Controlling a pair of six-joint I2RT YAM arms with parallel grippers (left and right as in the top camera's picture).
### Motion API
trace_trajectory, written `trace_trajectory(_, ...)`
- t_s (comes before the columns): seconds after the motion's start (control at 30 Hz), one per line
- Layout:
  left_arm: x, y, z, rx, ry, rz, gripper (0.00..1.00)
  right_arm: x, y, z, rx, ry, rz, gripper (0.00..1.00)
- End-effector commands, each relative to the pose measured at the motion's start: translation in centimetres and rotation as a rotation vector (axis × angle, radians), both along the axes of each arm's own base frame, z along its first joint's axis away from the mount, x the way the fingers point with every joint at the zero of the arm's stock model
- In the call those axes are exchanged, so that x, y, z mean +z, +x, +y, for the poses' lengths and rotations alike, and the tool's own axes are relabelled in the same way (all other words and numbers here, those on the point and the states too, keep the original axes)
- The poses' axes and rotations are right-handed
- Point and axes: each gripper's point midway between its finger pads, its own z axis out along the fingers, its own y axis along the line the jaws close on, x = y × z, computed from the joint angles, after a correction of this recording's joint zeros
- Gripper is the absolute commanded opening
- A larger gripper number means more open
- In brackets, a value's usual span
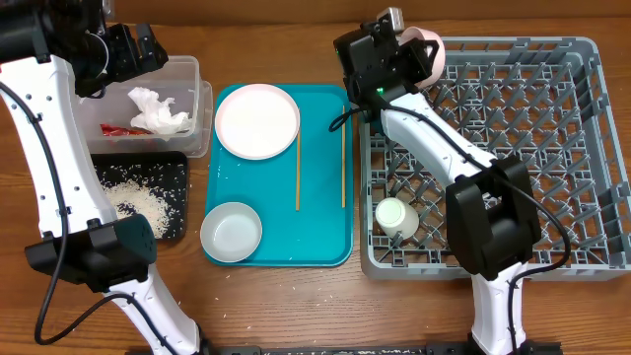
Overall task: Sort waste into correct bins and load items into the dishwasher
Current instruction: 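Grasp the pink bowl on the teal tray with the right gripper, then lower the pink bowl into the back of the dish rack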
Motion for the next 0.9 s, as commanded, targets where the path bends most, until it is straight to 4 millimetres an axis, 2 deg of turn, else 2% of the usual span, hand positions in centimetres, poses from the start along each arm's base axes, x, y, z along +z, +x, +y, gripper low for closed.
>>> trace_trajectory(0.0, 0.3, -0.2, 0.0, 0.013, -0.002, -0.004, 1.00, 0.2, 0.2, 0.0, -0.001, 0.008, -0.005, 0.06)
trace_trajectory(0.27, 0.3, -0.2, 0.0, 0.013, -0.002, -0.004, 1.00, -0.8, -0.2, 0.1, 0.005, -0.009, 0.029, 0.05)
trace_trajectory(0.5, 0.3, -0.2, 0.0, 0.013, -0.002, -0.004, 1.00, -1.5, -0.7, 3.3, 0.087, 0.001, 0.067, 0.05)
trace_trajectory(0.7, 0.3, -0.2, 0.0, 0.013, -0.002, -0.004, 1.00, -1.7, -1.1, 4.6, 0.118, 0.000, 0.079, 0.06)
trace_trajectory(0.73, 0.3, -0.2, 0.0, 0.013, -0.002, -0.004, 1.00, -1.7, -1.2, 4.8, 0.121, -0.001, 0.079, 0.12)
trace_trajectory(0.83, 0.3, -0.2, 0.0, 0.013, -0.002, -0.004, 1.00, -1.7, -1.4, 5.9, 0.143, 0.000, 0.076, 0.49)
trace_trajectory(0.87, 0.3, -0.2, 0.0, 0.013, -0.002, -0.004, 1.00, -1.6, -1.4, 6.3, 0.149, 0.002, 0.072, 0.55)
